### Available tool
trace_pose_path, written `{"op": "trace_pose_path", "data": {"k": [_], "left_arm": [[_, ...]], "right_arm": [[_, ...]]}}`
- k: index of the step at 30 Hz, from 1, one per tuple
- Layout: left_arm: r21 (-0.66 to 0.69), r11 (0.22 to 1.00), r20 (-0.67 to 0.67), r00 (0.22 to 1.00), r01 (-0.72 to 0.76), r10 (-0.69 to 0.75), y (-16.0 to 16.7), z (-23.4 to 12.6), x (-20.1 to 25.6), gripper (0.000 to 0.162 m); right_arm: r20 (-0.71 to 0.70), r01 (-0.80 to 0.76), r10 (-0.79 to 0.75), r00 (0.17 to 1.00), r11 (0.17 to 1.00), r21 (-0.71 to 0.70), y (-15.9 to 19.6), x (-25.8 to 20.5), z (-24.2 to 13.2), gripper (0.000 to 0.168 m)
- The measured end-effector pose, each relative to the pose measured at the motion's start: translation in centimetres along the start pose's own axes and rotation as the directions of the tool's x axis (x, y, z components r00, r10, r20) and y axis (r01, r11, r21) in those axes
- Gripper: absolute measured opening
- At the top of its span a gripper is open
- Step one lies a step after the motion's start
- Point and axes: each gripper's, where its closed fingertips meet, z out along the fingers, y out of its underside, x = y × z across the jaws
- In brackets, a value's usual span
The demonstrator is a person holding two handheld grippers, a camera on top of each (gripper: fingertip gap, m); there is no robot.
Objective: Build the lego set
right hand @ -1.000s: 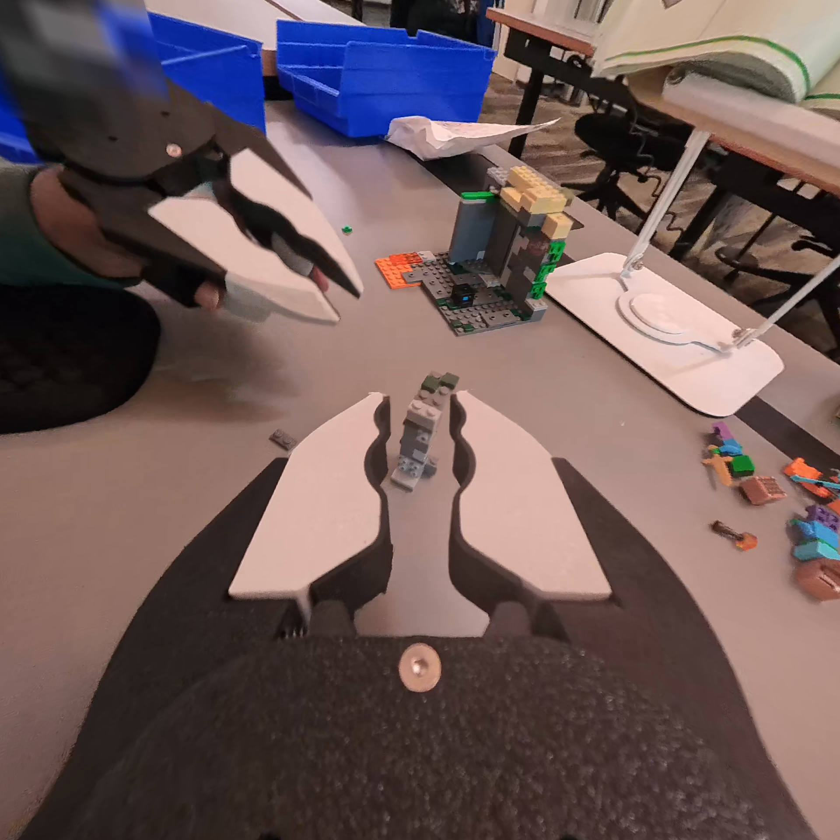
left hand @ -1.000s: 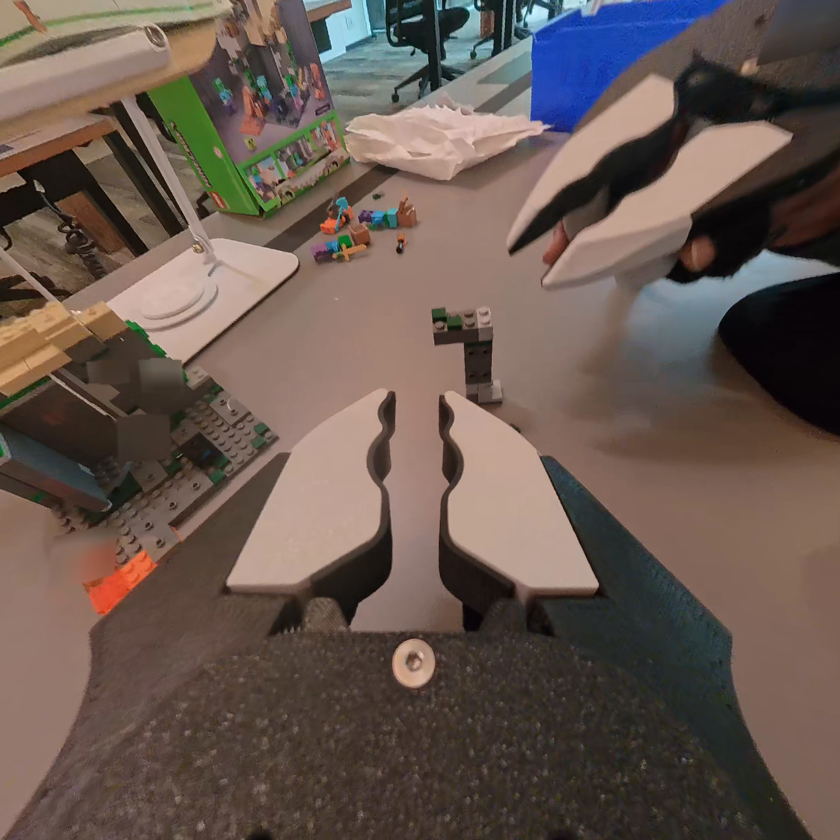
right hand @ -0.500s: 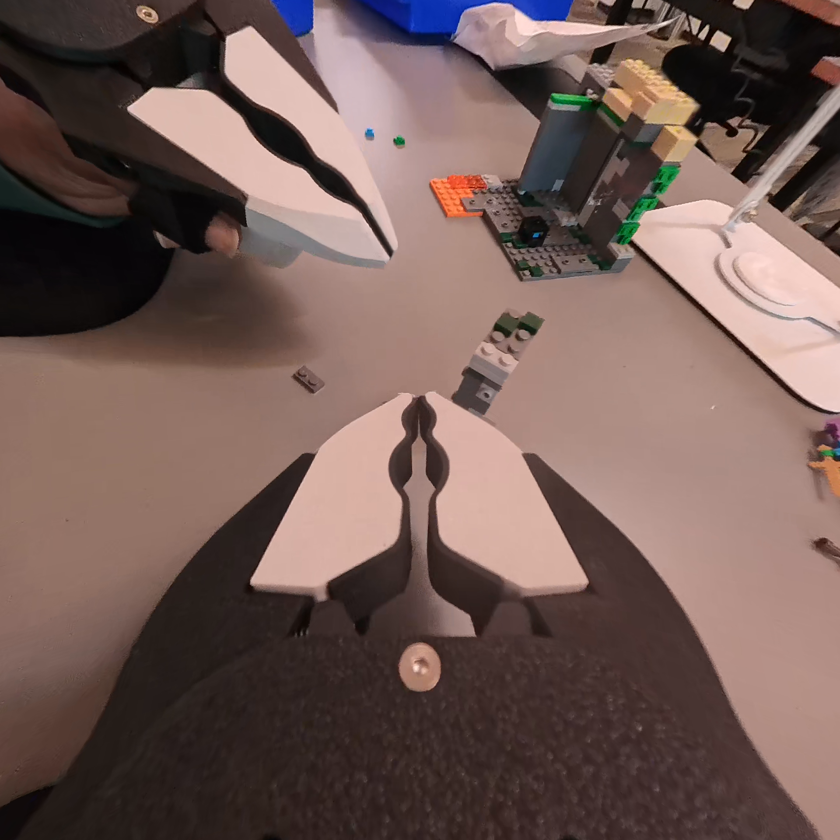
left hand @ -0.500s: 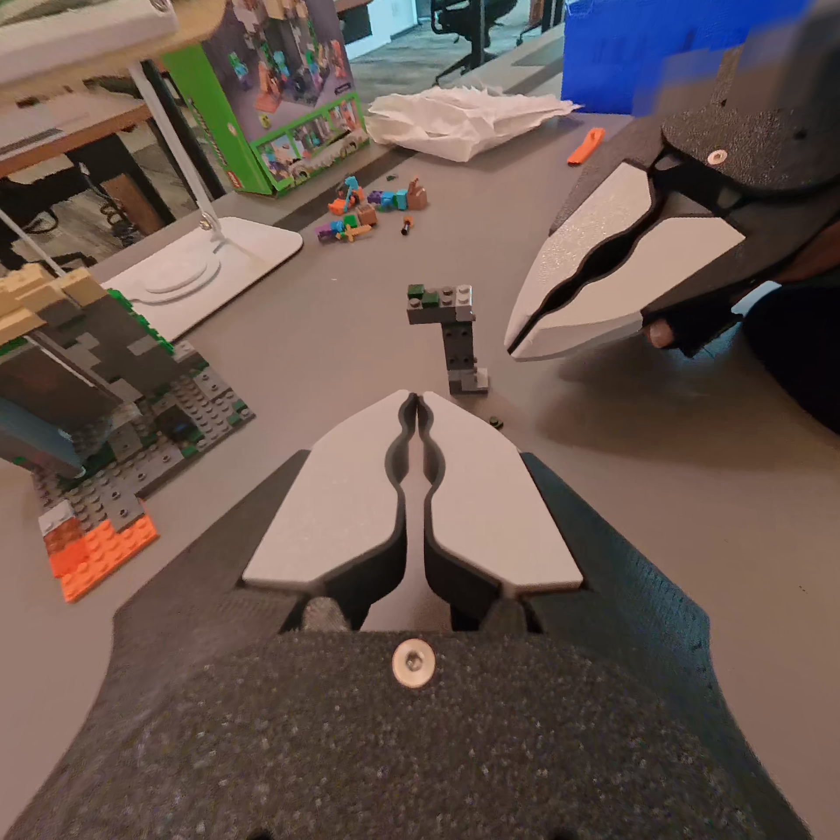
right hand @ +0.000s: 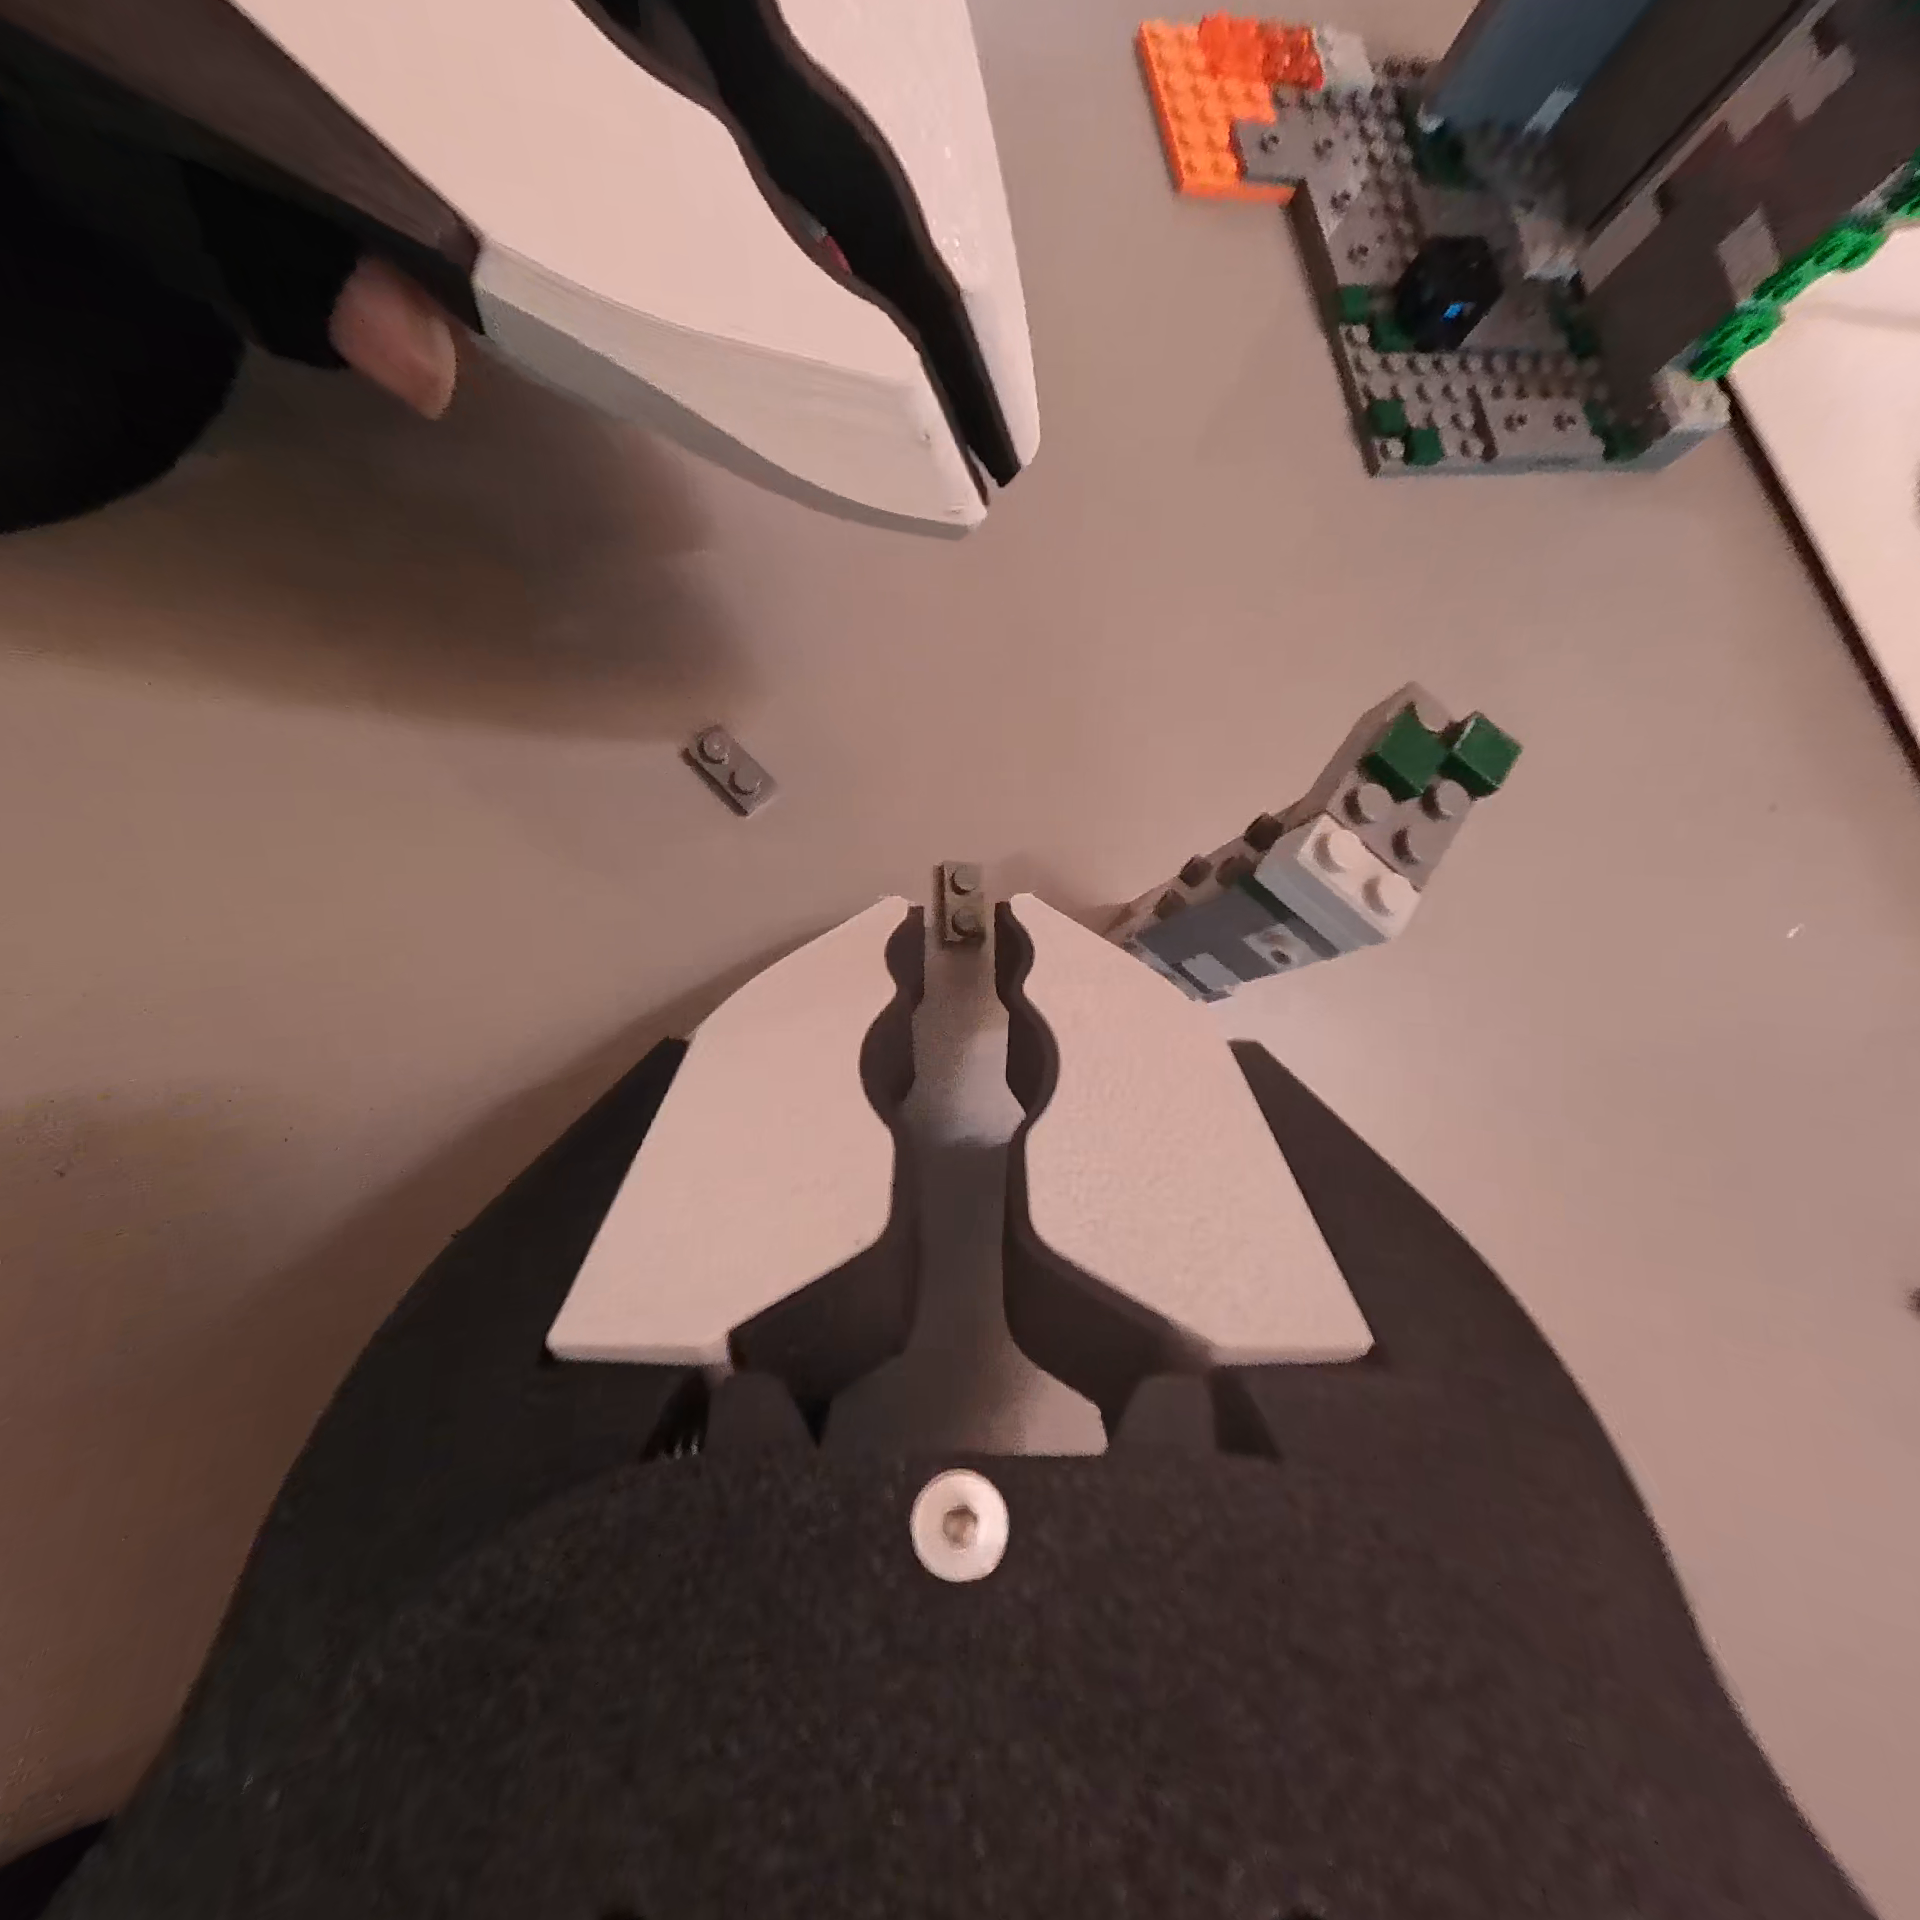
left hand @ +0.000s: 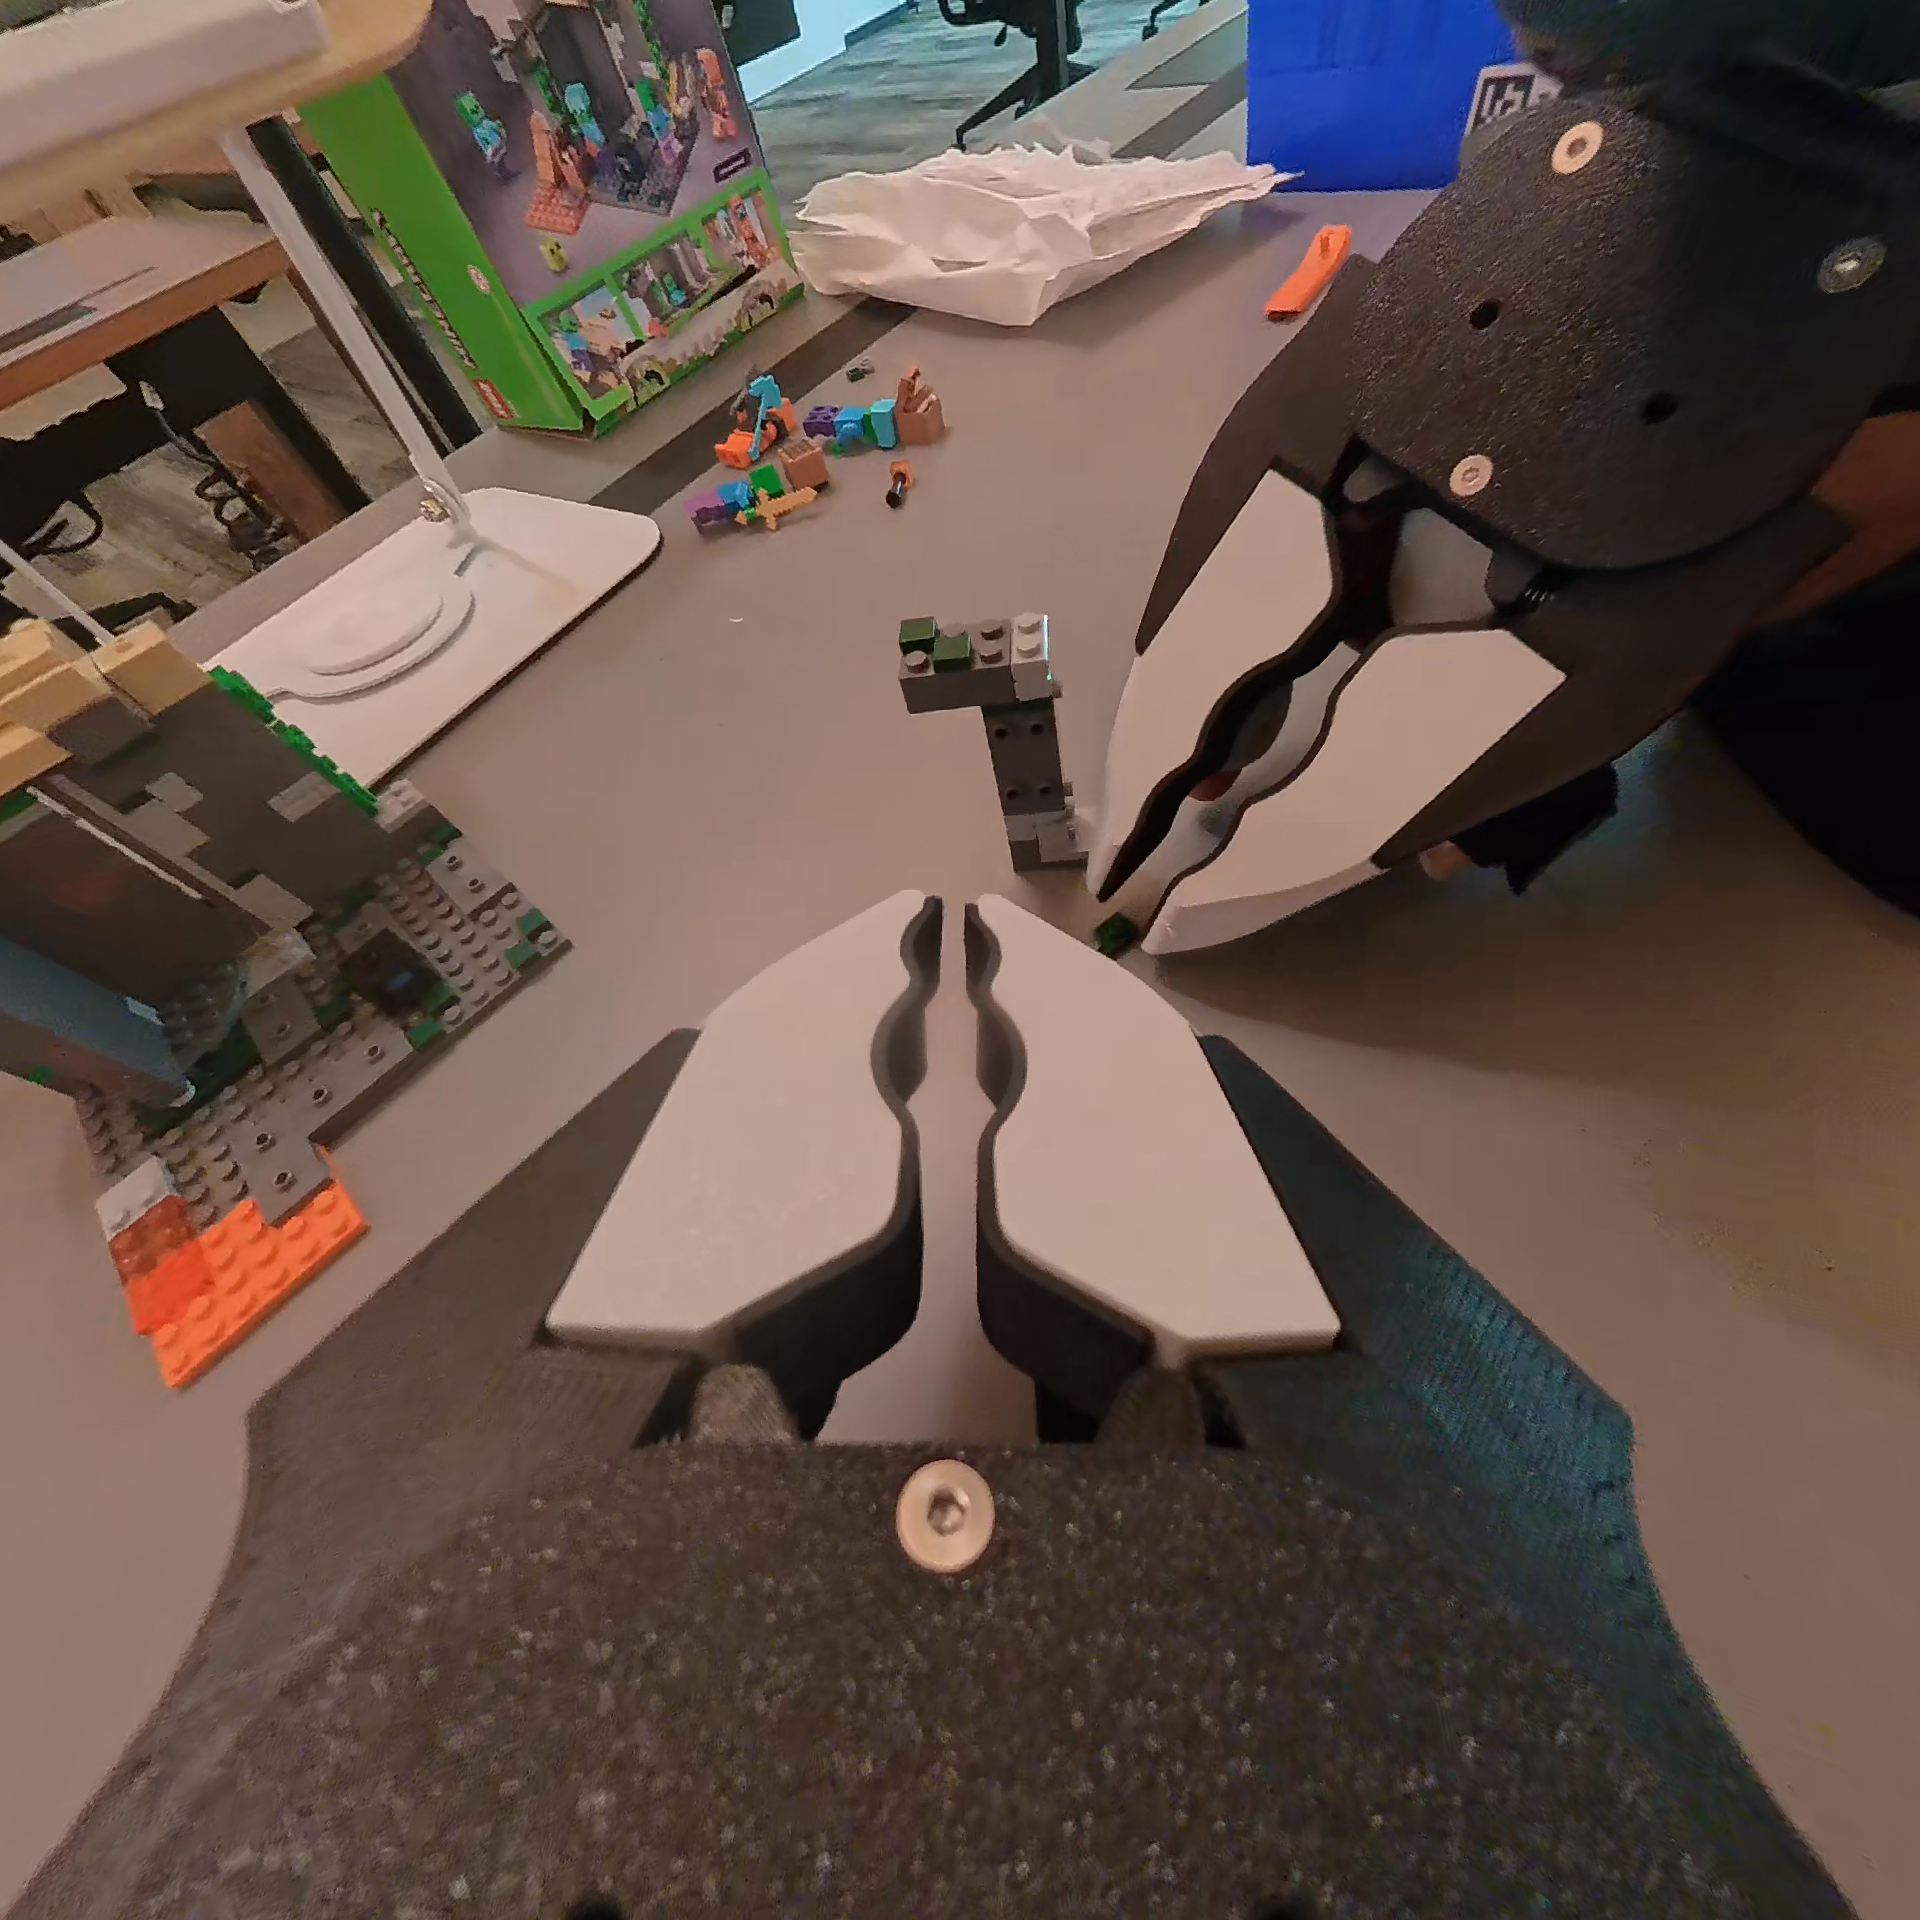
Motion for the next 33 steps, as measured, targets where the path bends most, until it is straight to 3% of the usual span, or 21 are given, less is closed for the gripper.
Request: {"op": "trace_pose_path", "data": {"k": [11,18,26,33], "left_arm": [[0.007,1.0,-0.041,0.999,0.029,-0.029,0.2,-0.4,-0.3,0.005],[0.013,0.999,-0.043,0.998,0.04,-0.039,0.2,-0.7,-0.5,0.005],[0.002,1.0,-0.039,0.999,0.03,-0.03,0.4,-0.5,-0.5,0.006],[0.003,1.0,-0.038,0.999,0.024,-0.024,0.3,-0.5,-0.4,0.006]], "right_arm": [[0.095,-0.087,0.1,0.99,0.987,-0.132,0.2,-0.1,0.9,0.008],[0.109,-0.071,0.086,0.99,0.988,-0.137,0.3,-0.4,0.7,0.007],[0.105,-0.156,0.156,0.982,0.988,-0.01,-1.5,-0.3,-3.0,0.007],[0.002,-0.295,0.296,0.955,0.952,0.077,-3.2,2.8,-7.1,0.007]]}}
